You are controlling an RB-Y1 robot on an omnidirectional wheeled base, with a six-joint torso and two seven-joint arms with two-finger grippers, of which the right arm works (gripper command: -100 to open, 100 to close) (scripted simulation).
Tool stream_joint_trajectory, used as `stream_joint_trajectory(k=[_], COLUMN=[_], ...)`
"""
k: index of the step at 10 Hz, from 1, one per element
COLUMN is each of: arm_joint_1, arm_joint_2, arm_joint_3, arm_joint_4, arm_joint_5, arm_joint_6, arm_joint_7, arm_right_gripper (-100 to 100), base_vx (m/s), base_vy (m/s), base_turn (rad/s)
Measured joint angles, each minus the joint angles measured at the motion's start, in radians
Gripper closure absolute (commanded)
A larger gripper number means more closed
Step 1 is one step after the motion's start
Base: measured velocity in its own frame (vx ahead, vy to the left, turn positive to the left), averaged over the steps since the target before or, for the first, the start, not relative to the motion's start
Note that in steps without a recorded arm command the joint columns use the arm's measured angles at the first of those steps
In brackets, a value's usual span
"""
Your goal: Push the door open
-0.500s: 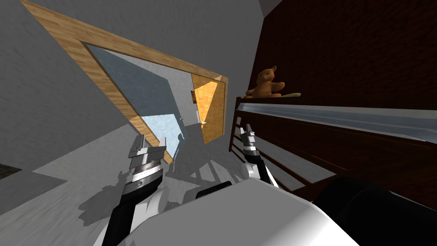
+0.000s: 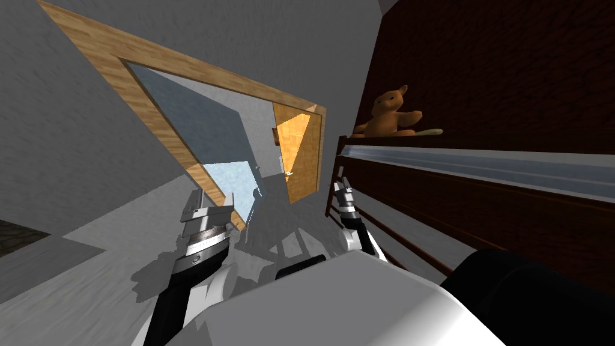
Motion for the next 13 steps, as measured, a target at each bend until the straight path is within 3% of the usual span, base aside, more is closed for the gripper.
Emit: stream_joint_trajectory(k=[5, 13], arm_joint_1=[-0.048, -0.103], arm_joint_2=[-0.032, -0.062], arm_joint_3=[0.001, 0.006], arm_joint_4=[0.113, 0.266], arm_joint_5=[-0.02, -0.048], arm_joint_6=[-0.02, -0.053], arm_joint_7=[0.017, 0.039], arm_right_gripper=[-100, -100], base_vx=[0.119, 0.09], base_vy=[-0.007, -0.005], base_turn=[0.074, 0.07])
